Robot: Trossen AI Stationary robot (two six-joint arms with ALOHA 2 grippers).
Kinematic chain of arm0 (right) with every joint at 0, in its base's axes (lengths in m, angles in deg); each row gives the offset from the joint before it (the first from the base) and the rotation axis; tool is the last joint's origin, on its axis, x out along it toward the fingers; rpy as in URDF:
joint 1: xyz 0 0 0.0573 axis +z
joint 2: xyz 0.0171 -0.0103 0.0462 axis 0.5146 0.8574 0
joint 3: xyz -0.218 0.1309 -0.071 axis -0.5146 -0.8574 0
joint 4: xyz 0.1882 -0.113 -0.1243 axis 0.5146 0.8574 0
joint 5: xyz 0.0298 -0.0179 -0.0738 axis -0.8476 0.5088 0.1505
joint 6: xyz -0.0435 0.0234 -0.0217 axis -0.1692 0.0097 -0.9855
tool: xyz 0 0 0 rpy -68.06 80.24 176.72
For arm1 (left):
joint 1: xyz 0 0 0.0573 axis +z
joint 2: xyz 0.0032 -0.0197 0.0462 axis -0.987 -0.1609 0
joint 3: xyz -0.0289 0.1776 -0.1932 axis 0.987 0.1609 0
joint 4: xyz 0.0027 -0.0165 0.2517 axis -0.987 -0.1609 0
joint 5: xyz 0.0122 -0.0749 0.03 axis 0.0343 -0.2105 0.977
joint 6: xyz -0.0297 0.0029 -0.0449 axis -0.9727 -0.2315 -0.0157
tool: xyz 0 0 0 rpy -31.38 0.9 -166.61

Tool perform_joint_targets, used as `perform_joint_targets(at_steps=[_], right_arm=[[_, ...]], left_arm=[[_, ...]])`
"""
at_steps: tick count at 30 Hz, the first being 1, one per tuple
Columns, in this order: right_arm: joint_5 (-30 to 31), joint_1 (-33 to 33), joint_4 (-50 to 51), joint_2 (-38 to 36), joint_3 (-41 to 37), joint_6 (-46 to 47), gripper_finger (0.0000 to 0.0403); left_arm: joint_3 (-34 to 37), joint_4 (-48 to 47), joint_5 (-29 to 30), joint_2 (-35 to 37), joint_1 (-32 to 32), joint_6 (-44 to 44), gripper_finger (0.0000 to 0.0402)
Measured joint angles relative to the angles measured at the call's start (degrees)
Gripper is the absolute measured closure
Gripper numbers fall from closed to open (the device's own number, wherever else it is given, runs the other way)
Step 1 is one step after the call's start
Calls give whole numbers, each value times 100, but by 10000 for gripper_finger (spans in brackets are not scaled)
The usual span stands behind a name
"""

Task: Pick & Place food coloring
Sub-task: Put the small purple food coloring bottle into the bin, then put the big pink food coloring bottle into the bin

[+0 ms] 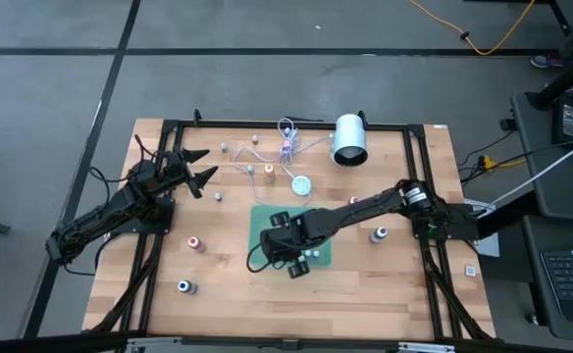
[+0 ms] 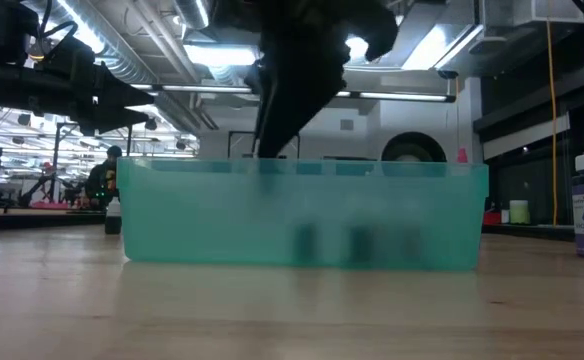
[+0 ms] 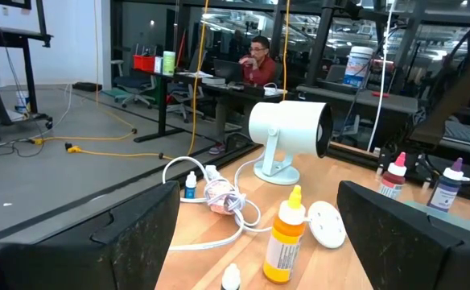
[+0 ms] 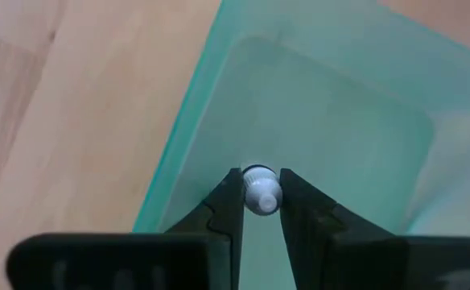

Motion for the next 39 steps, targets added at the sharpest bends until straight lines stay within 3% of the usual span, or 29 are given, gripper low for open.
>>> perform_joint_targets(at_steps=[14,23,39], right_arm=[[-44,2,-514,2,-617,113,332],[-245,2,-548,2,-618,173,302],[-249,1,-500,-7,-618,179,309]], left_arm=[[1,0,0,-2,1,0,68],[2,0,0,-2,0,0,68],[1,0,2,-1,1,0,68]])
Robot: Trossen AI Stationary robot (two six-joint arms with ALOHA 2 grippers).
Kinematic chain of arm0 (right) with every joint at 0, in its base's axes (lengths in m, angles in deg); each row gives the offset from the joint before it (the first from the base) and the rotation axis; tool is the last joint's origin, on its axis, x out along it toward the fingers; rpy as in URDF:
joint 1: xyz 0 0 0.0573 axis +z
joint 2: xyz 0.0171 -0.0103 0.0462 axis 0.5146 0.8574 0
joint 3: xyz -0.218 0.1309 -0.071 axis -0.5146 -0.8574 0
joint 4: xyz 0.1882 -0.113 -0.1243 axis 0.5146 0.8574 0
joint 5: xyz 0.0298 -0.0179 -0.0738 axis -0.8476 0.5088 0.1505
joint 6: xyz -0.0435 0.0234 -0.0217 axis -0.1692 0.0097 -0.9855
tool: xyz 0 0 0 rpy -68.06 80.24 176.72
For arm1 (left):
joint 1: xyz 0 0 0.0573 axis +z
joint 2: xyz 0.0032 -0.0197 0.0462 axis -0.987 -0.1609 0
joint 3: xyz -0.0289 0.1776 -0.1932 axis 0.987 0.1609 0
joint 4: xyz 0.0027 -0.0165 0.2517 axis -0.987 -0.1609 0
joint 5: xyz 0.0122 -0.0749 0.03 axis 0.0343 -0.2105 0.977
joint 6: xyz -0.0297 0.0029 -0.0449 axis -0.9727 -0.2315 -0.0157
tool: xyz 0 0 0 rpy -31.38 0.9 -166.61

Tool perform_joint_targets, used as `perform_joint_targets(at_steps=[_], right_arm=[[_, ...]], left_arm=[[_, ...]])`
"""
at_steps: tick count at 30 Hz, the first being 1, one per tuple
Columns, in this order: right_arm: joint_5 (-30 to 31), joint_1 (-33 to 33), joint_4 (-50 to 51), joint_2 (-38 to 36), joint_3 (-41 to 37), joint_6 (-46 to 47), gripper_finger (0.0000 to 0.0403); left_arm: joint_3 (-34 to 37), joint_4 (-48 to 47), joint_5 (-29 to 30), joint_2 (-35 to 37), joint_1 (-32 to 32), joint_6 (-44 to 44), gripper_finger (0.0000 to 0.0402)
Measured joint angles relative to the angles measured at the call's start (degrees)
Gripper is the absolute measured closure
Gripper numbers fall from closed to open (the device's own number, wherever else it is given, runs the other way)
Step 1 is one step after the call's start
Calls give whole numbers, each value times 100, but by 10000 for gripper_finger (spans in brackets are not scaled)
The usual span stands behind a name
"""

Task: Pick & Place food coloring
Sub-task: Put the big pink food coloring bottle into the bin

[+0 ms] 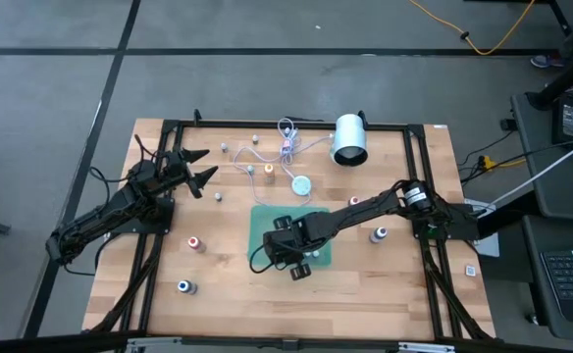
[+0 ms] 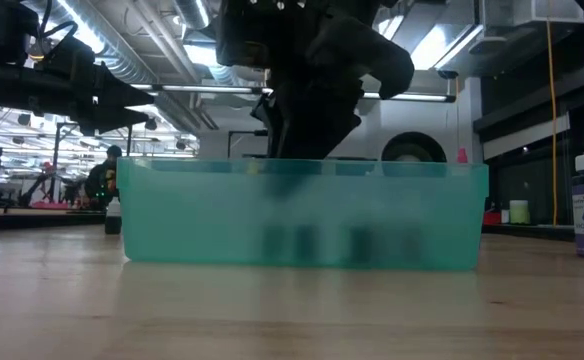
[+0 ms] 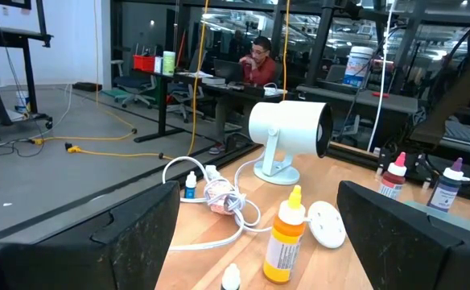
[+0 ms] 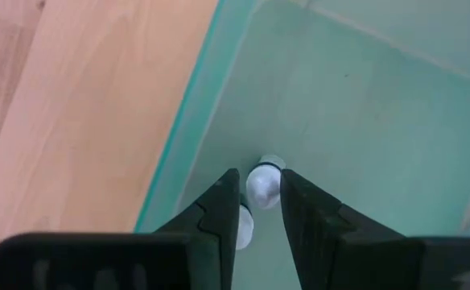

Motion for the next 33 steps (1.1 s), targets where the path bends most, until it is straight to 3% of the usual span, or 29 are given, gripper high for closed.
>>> perform_joint_targets(at_steps=[8,17,28,33], right_arm=[[400,-34,50,-251,2,-2,309],[414,-147,215,-658,4,274,301],[1235,-501,1025,-1156,4,1357,157],[1547,-700,1395,-1433,-166,2093,116]], left_arm=[[0,0,0,-1,-1,0,68],[-1,0,0,-1,-1,0,68],[1,0,-2,-1,1,0,68],[1,0,-1,1,0,0,68]])
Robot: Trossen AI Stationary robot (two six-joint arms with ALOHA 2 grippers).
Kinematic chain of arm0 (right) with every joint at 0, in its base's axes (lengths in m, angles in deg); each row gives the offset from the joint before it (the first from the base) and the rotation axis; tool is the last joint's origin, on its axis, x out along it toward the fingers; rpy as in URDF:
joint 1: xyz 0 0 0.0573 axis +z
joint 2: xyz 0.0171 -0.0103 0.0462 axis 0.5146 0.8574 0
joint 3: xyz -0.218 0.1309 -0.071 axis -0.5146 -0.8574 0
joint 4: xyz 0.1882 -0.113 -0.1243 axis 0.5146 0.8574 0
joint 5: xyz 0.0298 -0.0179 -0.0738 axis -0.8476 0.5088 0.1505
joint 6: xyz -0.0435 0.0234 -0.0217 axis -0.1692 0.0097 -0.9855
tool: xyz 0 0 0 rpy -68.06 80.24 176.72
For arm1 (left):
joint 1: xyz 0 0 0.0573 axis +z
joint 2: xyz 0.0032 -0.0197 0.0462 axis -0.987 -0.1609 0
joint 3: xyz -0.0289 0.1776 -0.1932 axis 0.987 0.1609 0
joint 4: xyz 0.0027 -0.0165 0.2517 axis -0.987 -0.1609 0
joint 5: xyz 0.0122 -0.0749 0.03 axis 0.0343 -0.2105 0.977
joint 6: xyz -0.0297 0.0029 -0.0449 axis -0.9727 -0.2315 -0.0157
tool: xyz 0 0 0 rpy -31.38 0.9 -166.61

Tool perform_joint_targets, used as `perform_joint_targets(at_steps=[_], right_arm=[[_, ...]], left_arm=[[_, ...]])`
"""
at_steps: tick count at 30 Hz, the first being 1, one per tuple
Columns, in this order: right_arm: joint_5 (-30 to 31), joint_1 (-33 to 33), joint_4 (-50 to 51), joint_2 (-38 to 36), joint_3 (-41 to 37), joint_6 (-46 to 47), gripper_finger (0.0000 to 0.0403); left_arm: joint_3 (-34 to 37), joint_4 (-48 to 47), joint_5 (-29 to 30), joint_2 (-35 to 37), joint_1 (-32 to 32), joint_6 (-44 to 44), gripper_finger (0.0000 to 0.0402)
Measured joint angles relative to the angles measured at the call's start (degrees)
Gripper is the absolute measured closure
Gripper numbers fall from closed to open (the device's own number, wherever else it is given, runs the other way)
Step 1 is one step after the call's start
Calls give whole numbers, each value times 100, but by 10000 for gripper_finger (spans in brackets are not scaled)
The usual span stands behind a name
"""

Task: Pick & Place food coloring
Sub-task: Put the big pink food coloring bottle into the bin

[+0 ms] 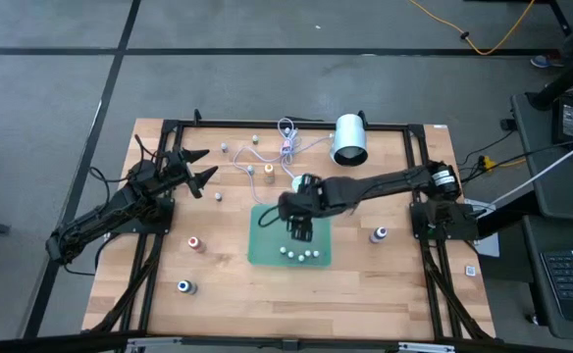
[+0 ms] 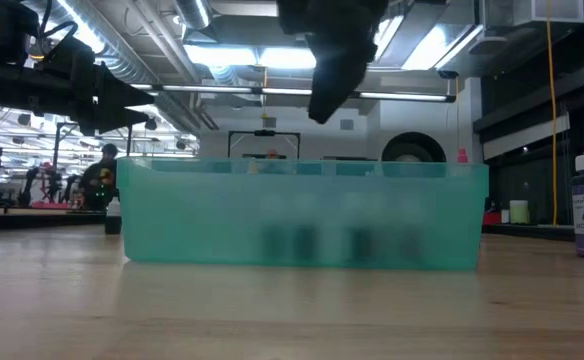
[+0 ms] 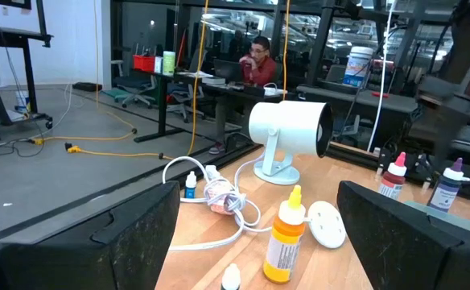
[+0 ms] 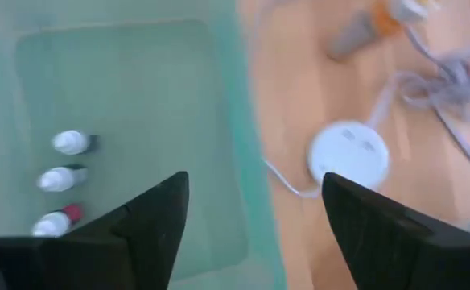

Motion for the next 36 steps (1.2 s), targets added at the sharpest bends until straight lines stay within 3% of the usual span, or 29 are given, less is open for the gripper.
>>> perform_joint_targets(at_steps=[8,20,28,36], right_arm=[[50,-285,-192,-1041,-1317,1037,118],[211,-760,342,-2320,-2586,2747,123],[-8,-767,363,-2713,-3393,3567,123],[47,-767,-44,-2745,-3814,3581,123]], left_arm=[[0,0,1,-2,1,0,68],[0,10,-1,-2,0,0,68],[-2,6,-1,-2,1,0,68],[-2,4,-1,-2,-1,0,68]])
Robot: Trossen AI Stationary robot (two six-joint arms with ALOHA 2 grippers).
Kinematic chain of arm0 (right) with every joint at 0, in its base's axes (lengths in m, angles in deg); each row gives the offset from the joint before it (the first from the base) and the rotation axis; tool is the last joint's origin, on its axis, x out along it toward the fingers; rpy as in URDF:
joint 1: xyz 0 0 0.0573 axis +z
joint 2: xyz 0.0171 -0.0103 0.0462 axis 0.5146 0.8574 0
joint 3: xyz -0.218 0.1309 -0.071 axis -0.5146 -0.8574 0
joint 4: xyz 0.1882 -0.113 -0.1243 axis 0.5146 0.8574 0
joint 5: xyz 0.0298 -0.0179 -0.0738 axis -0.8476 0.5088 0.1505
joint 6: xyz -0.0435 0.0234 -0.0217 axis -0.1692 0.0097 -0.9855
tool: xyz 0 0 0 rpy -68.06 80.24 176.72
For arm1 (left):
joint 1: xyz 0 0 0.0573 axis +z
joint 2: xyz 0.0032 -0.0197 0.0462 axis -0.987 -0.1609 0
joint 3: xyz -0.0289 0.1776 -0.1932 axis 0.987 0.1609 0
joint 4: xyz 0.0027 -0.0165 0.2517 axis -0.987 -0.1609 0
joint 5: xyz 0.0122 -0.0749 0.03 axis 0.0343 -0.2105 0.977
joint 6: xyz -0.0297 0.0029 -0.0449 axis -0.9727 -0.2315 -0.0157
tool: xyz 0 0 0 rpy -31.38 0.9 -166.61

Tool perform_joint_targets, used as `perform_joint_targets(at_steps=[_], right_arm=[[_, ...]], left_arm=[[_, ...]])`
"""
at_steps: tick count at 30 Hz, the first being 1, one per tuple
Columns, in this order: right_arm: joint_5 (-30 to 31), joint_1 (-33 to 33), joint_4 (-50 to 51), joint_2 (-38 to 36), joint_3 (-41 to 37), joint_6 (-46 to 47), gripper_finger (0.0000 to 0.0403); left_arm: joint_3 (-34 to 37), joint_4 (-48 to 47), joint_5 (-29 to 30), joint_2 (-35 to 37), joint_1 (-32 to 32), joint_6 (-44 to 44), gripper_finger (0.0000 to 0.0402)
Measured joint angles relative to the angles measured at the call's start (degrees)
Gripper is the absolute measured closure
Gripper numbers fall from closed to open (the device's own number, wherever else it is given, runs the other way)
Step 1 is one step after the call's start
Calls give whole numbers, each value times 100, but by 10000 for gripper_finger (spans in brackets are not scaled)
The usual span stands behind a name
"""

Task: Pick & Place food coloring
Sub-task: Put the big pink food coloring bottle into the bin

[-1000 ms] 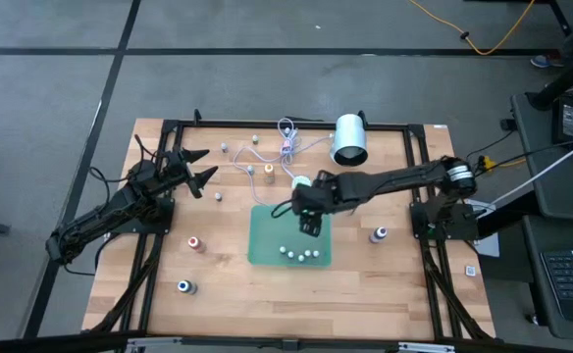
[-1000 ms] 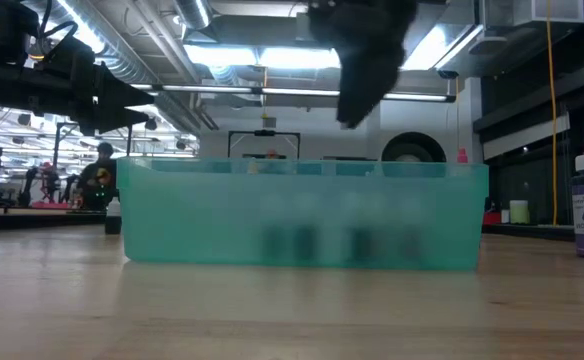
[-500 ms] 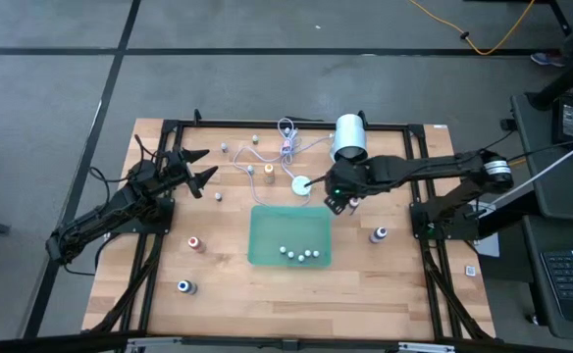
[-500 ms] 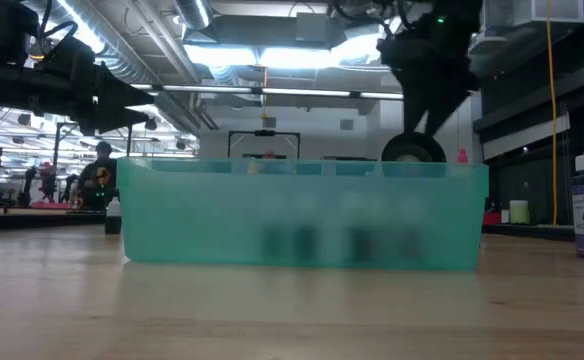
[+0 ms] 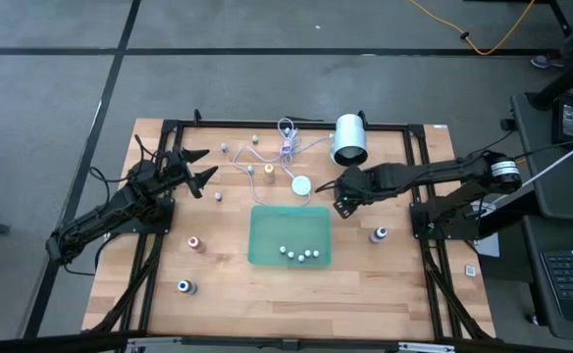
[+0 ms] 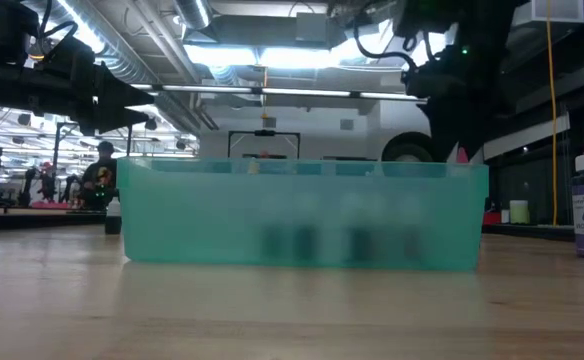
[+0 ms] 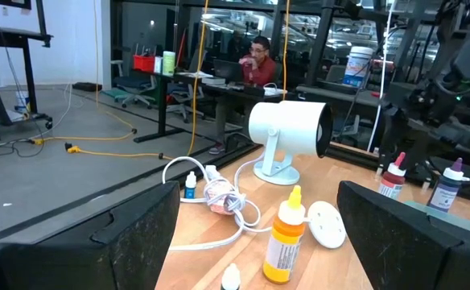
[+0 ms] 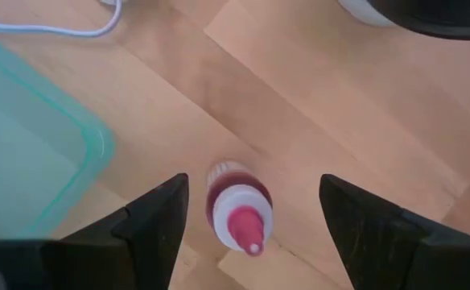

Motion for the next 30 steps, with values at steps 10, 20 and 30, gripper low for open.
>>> perform_joint_targets(at_steps=[10,20,30], right_arm=[[-285,6,-358,0,-385,157,123],[-474,31,-477,0,-386,94,181],[-493,56,-305,7,-292,-78,282]], left_arm=[[2,0,2,0,2,0,68],[2,-2,0,0,0,0,68],[1,-2,1,0,1,0,68]])
